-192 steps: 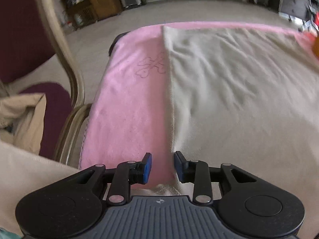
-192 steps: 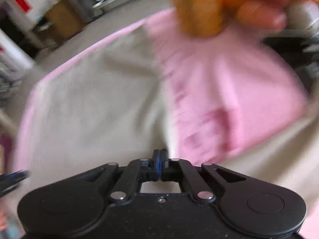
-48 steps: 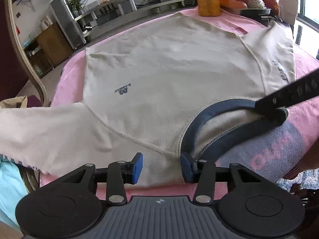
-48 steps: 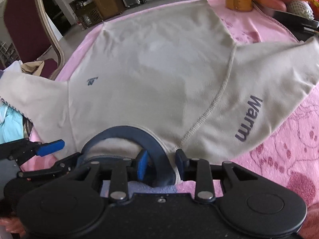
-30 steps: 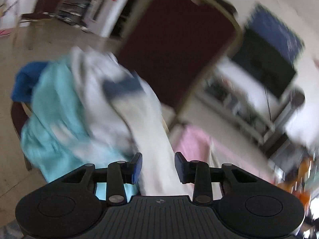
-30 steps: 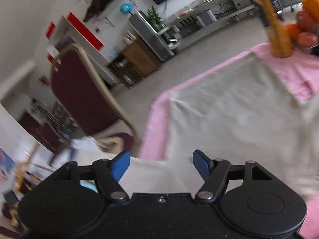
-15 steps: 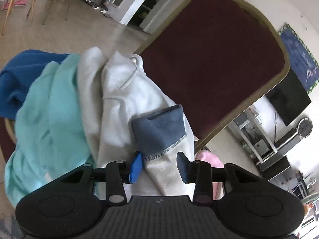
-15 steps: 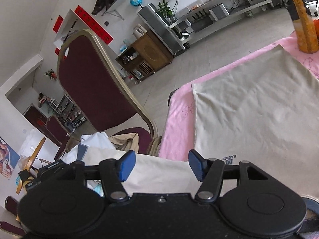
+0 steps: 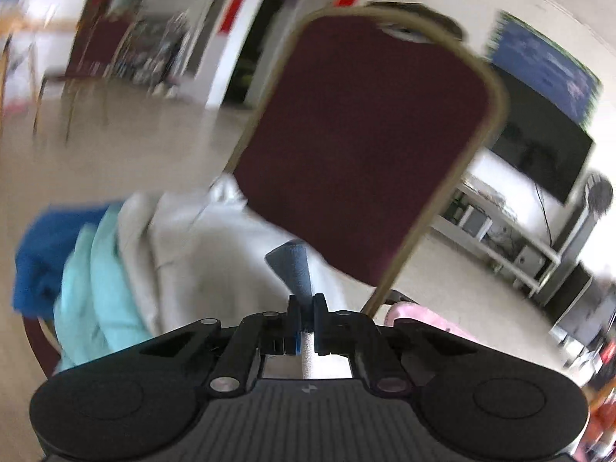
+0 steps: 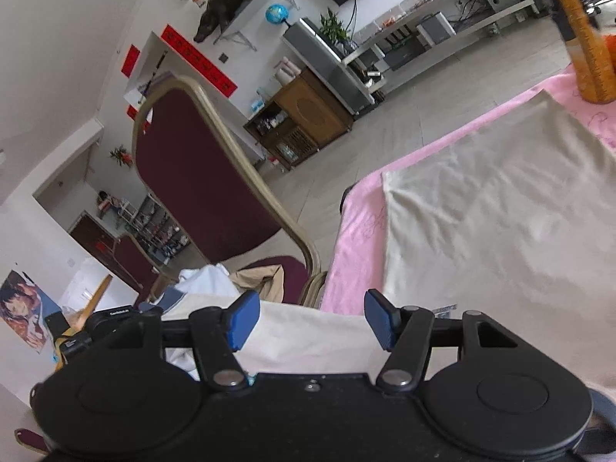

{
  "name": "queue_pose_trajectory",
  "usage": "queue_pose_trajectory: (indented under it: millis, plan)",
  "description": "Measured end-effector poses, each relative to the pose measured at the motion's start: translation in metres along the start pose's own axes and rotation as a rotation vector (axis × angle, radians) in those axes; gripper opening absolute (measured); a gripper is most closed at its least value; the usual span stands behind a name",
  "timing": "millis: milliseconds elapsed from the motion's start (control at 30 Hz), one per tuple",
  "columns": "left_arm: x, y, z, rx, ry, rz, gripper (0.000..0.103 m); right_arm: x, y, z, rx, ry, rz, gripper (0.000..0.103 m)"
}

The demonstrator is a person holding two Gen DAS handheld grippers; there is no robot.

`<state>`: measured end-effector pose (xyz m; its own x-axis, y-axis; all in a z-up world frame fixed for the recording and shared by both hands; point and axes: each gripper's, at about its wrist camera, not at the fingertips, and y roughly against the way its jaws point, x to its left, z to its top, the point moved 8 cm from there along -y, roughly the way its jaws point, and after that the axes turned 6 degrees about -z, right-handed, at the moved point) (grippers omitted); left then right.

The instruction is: Fold clothes

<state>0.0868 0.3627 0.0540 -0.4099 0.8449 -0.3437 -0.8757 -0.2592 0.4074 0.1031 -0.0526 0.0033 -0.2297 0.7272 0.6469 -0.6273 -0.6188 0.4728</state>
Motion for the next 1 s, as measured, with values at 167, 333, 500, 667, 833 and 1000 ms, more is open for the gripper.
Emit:
queue_pose_trajectory:
  millis: [167,333,500,667,833,1000]
  plan:
    - [-0.087,0.033,-0.012,-0.078,-0.270,-0.016,0.004,-0.055,0.040,0.012,-0.052,-0.049,-0.041,0.060]
    - [-0.173,0.056,-0.051,-0.139,-0.501,-0.050,0.004,-0.133,0.063,0.014,-0.070,-0.148,-0.121,0.060]
    - [-0.256,0.068,-0.110,-0.153,-0.697,-0.121,0.004,-0.186,0.068,0.014,-0.081,-0.279,-0.131,0.061]
    - [-0.328,0.060,-0.181,-0.088,-0.774,-0.233,0.004,-0.206,0.083,0.030,-0.152,-0.319,-0.115,0.061]
    - [-0.378,0.042,-0.280,0.108,-0.825,-0.340,0.021,-0.238,0.100,0.039,-0.210,-0.381,-0.157,0.061]
    - [-0.358,0.052,-0.321,0.320,-0.836,-0.414,0.034,-0.267,0.110,0.041,-0.238,-0.420,-0.229,0.061]
